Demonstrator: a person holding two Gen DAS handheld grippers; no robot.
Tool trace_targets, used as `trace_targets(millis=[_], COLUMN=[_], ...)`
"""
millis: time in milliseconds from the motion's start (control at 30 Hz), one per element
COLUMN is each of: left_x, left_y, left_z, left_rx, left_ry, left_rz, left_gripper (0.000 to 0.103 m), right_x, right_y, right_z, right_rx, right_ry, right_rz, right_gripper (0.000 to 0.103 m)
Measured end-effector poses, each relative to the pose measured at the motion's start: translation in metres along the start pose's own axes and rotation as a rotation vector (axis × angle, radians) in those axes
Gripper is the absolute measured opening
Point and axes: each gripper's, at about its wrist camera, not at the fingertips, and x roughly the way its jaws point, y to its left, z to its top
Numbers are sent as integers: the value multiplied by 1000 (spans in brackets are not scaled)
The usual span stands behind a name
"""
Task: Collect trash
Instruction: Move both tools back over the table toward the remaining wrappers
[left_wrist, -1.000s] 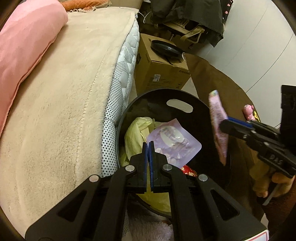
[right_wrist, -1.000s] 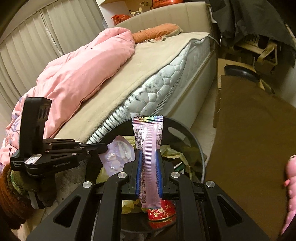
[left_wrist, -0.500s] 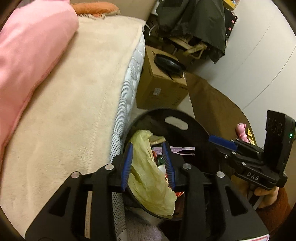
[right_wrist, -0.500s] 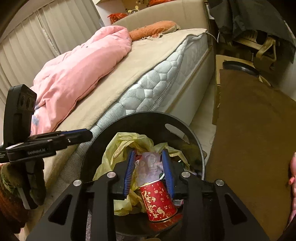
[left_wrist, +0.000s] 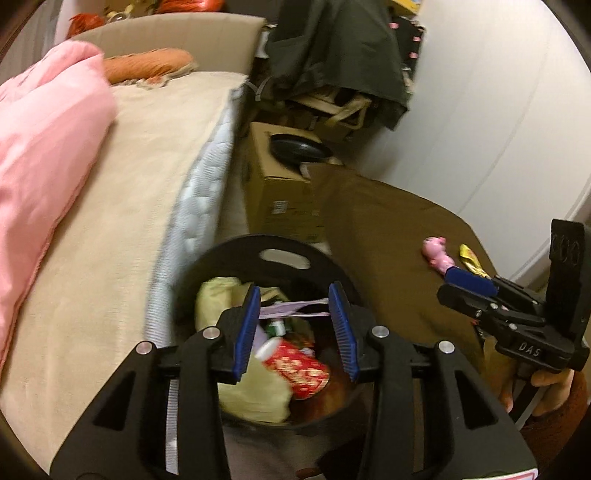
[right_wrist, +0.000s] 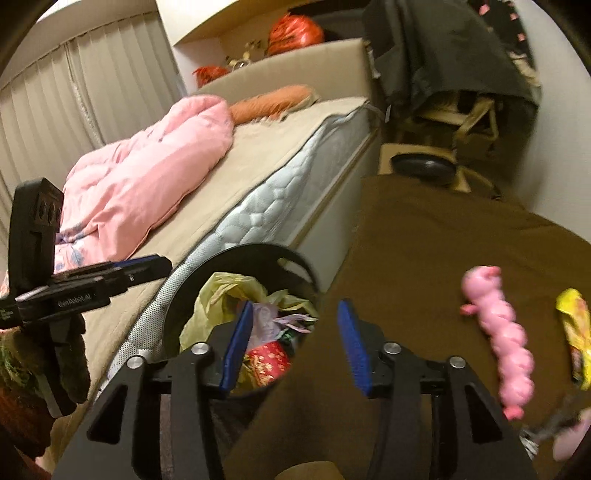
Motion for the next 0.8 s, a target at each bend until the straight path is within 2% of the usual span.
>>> trace_targets(millis=[133, 233, 333, 433, 567, 633, 800], left_x=[6, 13, 22, 31, 44, 51, 70], left_y=[-35, -61, -96, -121, -156, -171, -212], left_z=[-6, -8, -15, -22, -30, -35, -46], left_rx=[46, 78, 135, 182, 224, 239, 294], left_ry=[-10, -3, 17, 36, 58, 68, 101], left_rz=[-57, -94, -148, -191, -236, -254, -283], left_gripper=[37, 38, 38, 38, 39, 39, 42], right_x=[-32, -55, -78, -101, -123, -136, -154], right_y=[-16, -34, -56, -83, -113, -127, -184], right_z=[-10, -20, -30, -42, -52, -55, -56], right_rx=[-1, 8, 38, 69, 84, 80, 99], right_ry=[-36, -60, -80, -91, -68, -84, -78], right_rz=[-75, -132, -180, -230, -279, -318, -424], right_gripper=[46, 53, 55, 65, 65, 65, 65])
